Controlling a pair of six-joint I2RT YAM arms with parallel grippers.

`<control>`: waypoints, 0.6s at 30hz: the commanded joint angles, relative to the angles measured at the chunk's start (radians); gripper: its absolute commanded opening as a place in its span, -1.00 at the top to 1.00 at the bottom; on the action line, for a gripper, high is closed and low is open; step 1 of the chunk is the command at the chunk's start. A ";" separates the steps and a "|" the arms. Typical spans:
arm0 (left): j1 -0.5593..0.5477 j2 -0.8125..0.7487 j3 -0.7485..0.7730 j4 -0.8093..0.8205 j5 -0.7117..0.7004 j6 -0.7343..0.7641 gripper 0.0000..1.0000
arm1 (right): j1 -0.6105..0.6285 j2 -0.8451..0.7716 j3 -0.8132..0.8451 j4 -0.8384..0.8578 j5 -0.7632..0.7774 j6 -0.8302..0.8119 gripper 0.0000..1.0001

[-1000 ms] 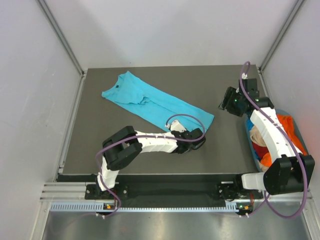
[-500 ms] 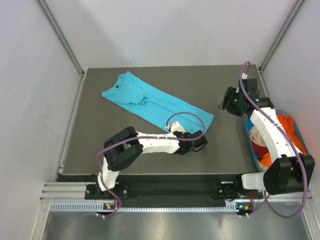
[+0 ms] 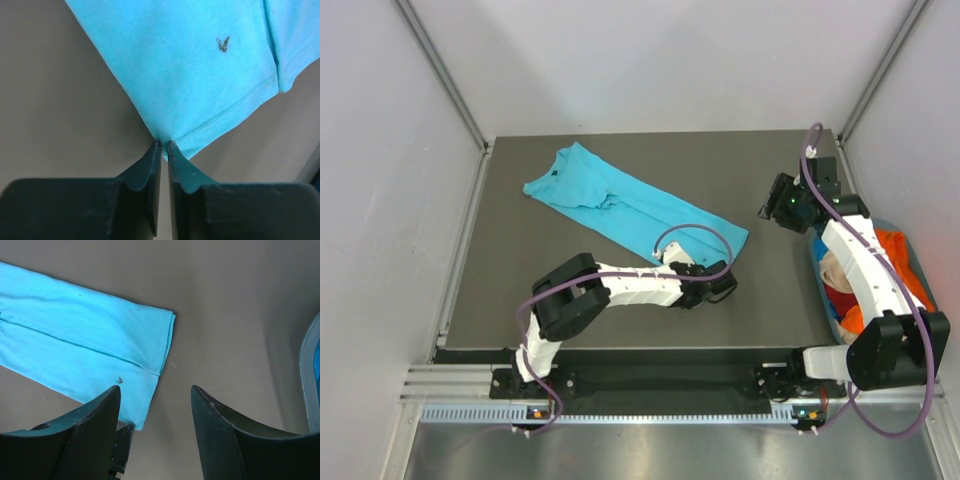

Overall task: Fold and stack the t-shirts
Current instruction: Fold the tshirt

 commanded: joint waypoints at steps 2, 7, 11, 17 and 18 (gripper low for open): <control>-0.007 0.024 0.020 -0.005 0.018 0.001 0.86 | -0.015 -0.044 0.007 0.009 -0.014 -0.012 -0.18; -0.005 0.016 0.022 -0.007 0.018 0.013 1.00 | -0.017 -0.046 0.005 0.008 -0.015 -0.021 -0.18; -0.010 -0.011 -0.001 -0.026 0.009 0.024 1.00 | -0.017 -0.043 0.001 0.006 -0.023 -0.028 -0.18; -0.021 -0.039 -0.027 -0.036 0.055 0.044 1.00 | -0.017 -0.035 -0.028 0.043 -0.069 -0.052 -0.20; -0.024 -0.039 -0.029 -0.042 0.064 0.041 1.00 | -0.017 -0.032 -0.044 0.054 -0.074 -0.054 -0.21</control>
